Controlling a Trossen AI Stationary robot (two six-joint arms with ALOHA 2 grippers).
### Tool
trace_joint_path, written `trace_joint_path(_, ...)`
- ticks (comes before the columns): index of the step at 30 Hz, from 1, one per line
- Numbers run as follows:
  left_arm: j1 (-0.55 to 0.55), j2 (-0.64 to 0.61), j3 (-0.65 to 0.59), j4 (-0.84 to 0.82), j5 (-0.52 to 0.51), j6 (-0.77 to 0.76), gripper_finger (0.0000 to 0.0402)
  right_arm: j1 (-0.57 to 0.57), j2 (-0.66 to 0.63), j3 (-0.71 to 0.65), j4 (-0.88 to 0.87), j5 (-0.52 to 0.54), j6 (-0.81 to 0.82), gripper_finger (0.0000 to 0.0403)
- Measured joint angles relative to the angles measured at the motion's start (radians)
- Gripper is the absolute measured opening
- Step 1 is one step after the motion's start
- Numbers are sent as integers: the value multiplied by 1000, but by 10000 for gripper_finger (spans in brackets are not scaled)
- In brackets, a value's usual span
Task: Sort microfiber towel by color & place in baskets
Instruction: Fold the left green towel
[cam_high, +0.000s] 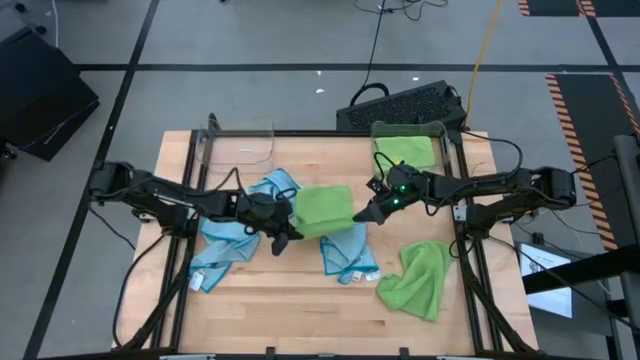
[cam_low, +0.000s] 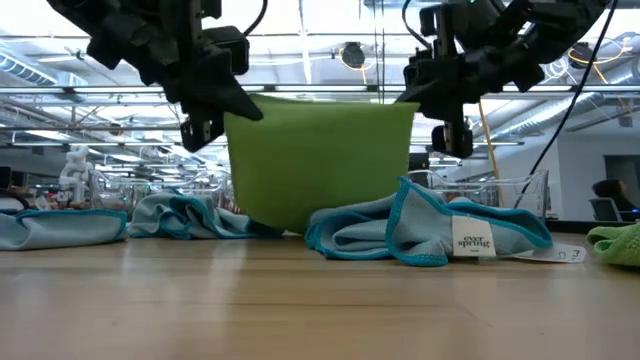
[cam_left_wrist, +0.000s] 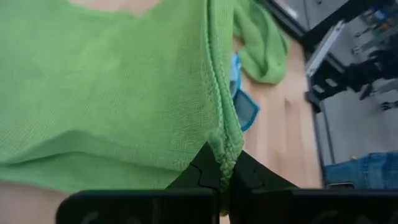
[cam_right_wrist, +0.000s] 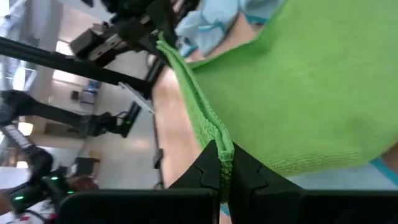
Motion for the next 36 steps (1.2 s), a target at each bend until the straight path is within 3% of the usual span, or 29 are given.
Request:
trace_joint_path(6, 11, -5, -2, -42, -161, -21, 5, -14, 41, 0, 2, 146, -82, 0)
trace_joint_path(14, 96, 12, 0, -50, -211, 13, 6, -81, 46, 1, -3, 295, -240, 0)
trace_joint_path(26, 188, 77, 0, -70, -227, 98, 4, -144, 221, 1, 148, 308, -315, 0)
trace_joint_path(36, 234, 109, 0, -33, -240, 113, 7, -177, 226, 2, 141, 322, -343, 0)
